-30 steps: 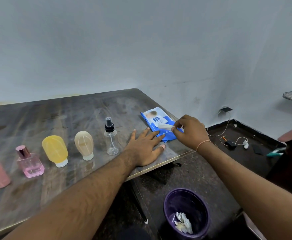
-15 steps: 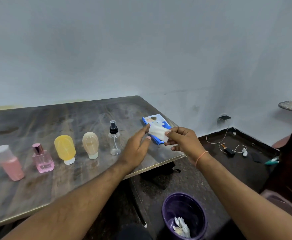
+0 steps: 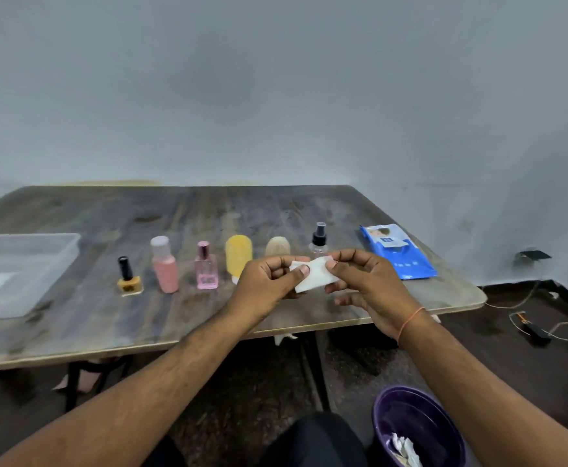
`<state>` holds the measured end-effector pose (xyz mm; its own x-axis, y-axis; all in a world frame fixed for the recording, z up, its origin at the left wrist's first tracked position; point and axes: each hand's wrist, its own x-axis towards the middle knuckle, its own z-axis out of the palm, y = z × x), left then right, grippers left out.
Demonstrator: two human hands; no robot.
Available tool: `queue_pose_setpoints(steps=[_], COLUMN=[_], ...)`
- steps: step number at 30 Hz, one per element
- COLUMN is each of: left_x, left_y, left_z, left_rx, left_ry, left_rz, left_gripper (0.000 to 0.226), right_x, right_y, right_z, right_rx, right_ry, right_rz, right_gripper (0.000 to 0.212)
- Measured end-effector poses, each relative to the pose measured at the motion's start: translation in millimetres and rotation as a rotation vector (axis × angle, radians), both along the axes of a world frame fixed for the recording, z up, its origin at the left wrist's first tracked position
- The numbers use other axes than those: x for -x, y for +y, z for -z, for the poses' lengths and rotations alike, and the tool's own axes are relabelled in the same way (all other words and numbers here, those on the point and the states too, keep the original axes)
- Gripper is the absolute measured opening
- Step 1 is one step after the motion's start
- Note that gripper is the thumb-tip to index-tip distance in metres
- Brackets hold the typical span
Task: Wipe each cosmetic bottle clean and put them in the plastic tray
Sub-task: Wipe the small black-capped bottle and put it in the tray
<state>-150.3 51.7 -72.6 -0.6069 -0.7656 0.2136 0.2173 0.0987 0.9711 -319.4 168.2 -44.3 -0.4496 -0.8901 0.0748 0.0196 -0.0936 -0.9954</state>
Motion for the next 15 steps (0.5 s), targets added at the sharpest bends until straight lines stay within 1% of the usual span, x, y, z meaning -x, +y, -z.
queue_pose_setpoints(steps=[3, 8, 13, 15], left_x=[-46.5, -118.0, -174.2, -190.8], left_y=[-7.0, -13.6, -25.4, -32.3], left_z=[0.1, 9.2, 26.2, 31.1], left_rx=[0.001, 0.025, 0.047, 0.103], left_ry=[0.017, 0.025, 0.022, -0.030], left_rz=[-0.083, -0.213, -0.368, -0.423], left_gripper=[0.016, 0.019, 0.020, 0.021], right_x=[-44.2, -109.2, -158.8, -173.2], right_y=[-20.2, -53.8, -81.9, -93.5], right_z=[4.9, 15.8, 24.6, 28.8], right_rx=[-0.040, -0.052, -0.048, -0.055], right_ry=[-0.065, -0.072, -0.045, -0.002], right_rz=[-0.132, -0.305, -0.410, -0.402], right_gripper=[0.035, 0.041, 0.042, 0.033])
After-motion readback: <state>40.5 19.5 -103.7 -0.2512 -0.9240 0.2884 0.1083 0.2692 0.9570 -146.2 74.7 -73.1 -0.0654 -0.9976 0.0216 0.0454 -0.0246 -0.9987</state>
